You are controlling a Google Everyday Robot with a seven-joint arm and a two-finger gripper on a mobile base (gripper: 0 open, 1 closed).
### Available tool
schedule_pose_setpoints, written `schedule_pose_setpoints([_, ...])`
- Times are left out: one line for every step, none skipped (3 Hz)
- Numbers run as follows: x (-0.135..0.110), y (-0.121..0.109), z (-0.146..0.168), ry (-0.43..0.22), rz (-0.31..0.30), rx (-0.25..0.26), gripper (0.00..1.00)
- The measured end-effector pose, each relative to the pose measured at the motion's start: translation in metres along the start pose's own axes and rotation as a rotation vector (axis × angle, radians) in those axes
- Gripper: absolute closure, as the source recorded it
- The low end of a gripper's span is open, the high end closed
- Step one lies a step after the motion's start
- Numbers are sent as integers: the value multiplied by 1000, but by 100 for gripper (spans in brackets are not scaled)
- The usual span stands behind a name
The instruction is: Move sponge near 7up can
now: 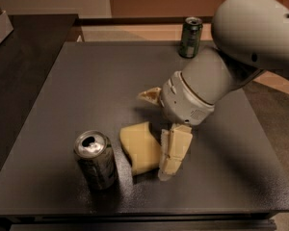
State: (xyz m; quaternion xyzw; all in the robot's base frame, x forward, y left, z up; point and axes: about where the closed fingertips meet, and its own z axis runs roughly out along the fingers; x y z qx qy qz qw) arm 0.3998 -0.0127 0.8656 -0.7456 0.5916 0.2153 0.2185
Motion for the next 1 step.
schedule_pose_setpoints([0, 0, 0, 0, 0, 0, 0])
